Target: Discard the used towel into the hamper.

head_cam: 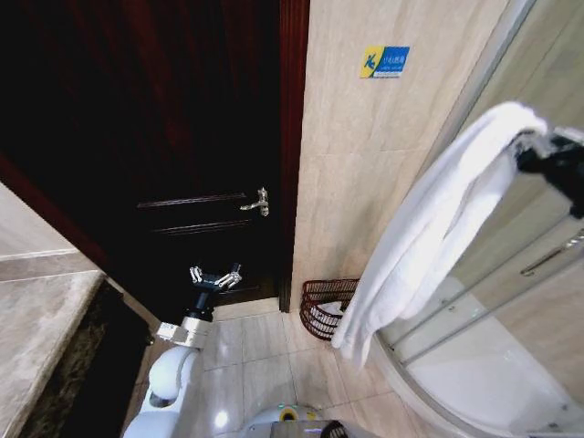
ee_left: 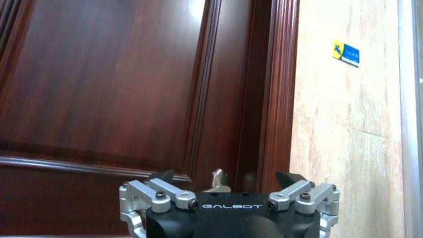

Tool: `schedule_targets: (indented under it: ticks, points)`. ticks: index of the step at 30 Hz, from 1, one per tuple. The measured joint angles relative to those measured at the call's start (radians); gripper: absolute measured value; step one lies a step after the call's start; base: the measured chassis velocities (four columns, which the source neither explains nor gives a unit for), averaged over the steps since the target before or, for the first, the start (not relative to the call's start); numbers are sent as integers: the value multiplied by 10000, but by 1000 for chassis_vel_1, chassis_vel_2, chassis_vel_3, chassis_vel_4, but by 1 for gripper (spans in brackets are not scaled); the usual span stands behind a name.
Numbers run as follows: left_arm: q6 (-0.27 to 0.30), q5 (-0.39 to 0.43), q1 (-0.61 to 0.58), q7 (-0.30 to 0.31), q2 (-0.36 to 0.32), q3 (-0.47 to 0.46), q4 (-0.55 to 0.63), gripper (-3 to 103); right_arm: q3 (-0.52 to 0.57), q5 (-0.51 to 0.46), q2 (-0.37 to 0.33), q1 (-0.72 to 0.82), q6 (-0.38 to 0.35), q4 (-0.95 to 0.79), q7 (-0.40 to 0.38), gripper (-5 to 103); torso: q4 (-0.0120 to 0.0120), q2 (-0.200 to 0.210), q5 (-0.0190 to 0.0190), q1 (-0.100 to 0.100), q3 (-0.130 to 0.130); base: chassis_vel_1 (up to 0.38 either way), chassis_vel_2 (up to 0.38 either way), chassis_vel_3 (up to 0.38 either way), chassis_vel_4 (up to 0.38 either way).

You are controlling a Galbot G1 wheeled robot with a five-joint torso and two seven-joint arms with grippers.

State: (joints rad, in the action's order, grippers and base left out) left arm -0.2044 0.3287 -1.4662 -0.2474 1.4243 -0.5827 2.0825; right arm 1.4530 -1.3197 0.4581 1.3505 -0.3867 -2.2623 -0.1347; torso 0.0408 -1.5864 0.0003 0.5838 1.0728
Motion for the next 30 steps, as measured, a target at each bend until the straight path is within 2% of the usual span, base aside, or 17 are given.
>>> schedule_targets:
  ticks: [1, 4, 5, 7, 8, 10, 15, 22, 28, 30]
  points:
    - [0, 0, 0, 0, 0, 0, 0, 100, 0, 0, 0, 0, 0, 0, 0, 4, 0, 0, 0, 0, 0, 0, 0, 0, 0]
    - [57, -99, -51, 16, 38, -57, 180, 100, -97, -591, -883, -721, 35, 783, -81, 4, 1, 0, 0, 0, 0, 0, 0, 0, 0]
    - [57, -99, -51, 16, 38, -57, 180, 100, -97, -591, -883, -721, 35, 783, -81, 4, 1, 0, 0, 0, 0, 0, 0, 0, 0]
    - [74, -172, -65, 20, 98, -61, 263, 100, -96, -933, -1423, -1066, 217, 1280, -64, 4, -1, 0, -3, 0, 0, 0, 0, 0, 0]
    - [74, -172, -65, 20, 98, -61, 263, 100, -96, -933, -1423, -1066, 217, 1280, -64, 4, -1, 0, -3, 0, 0, 0, 0, 0, 0]
    - [68, -230, -91, 19, 180, -46, 303, 100, -35, -1195, -1949, -1245, 397, 1822, 59, 4, -1, 0, -2, 0, 0, 0, 0, 0, 0]
    - [-4, -257, -82, -2, 322, -33, 273, 100, 34, -1625, -2597, -1025, 596, 2408, 400, 4, -1, 0, -2, 0, -1, 0, 0, 0, 0]
    - [-147, -256, 27, -81, 374, 31, -15, 100, -268, -2200, -2987, -347, 931, 2688, 1275, 4, 0, 0, -2, 0, 0, 0, 0, 0, 0]
    - [-172, -277, 103, -132, 340, 68, -132, 100, -715, -2221, -3089, -226, 995, 2849, 1413, 4, 0, 0, -1, 0, 0, 0, 0, 0, 0]
    - [-169, -304, 128, -174, 324, 64, -109, 100, -856, -2142, -3317, -217, 1136, 3137, 1365, 4, -1, 1, 2, 0, 0, 0, 0, 0, 0]
